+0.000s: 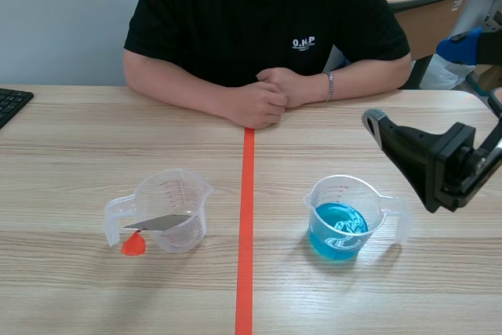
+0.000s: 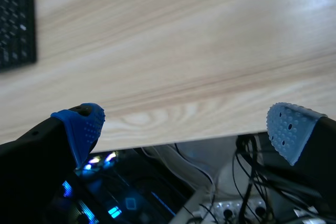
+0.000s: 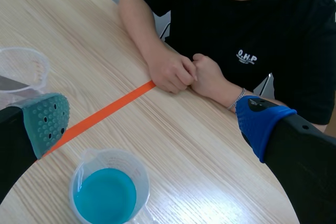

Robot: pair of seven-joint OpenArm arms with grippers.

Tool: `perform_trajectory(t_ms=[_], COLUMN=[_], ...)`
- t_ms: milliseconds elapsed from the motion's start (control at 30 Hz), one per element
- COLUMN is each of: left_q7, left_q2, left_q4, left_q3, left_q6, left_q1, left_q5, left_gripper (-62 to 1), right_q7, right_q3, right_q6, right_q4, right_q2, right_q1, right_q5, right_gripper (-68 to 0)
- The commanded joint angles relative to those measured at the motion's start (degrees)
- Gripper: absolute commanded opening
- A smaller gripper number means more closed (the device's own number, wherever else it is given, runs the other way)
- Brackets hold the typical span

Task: Do the redox reaction experiment.
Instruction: 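Return to the home posture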

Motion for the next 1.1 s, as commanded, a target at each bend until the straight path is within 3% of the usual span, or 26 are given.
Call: perform_trajectory(t_ms=[0,133,300,400,467,567,833,1067], left_q7=[-0.28,1.25,2.43,3.61,4.42,4.57,3.93,3.63], left_q2=[-0.17,-1.95,-5.66,-6.95,-7.34,-7.80,-7.58,-7.43], left_q4=[3.19,7.56,13.31,16.09,17.44,17.99,17.99,17.99], left_q3=[-1.31,-2.16,-2.08,-1.29,0.42,3.74,12.61,15.76], left_q6=[0.48,0.48,-0.22,-3.32,-6.12,-7.74,-7.69,-7.67], left_q1=[-1.22,-3.96,-8.15,-11.58,-13.68,-16.65,-22.73,-26.27], left_q5=[2.27,5.51,3.02,0.92,0.94,0.96,0.94,0.72], left_gripper=[1.4,1.4,1.4,1.4,1.4,1.4,1.4,1.4], right_q7=[1.07,1.20,1.22,1.18,0.72,0.22,-0.68,-0.72], right_q3=[-0.04,-0.04,-0.04,-0.07,-0.07,-0.04,-0.04,-0.04], right_q6=[-0.22,-0.24,-0.26,-0.24,-0.26,-0.26,-0.24,-0.24], right_q4=[0.72,2.91,6.43,7.69,7.72,7.72,7.72,7.69], right_q2=[-0.15,-0.15,-0.15,-0.17,-0.50,-0.63,-0.66,-0.66], right_q1=[-0.28,-2.54,-5.84,-7.02,-6.97,-6.95,-6.95,-6.95], right_q5=[0.39,0.42,0.42,0.44,0.39,0.39,0.39,0.39], right_gripper=[0.4,0.4,0.4,0.4,0.4,0.4,0.4,0.4])
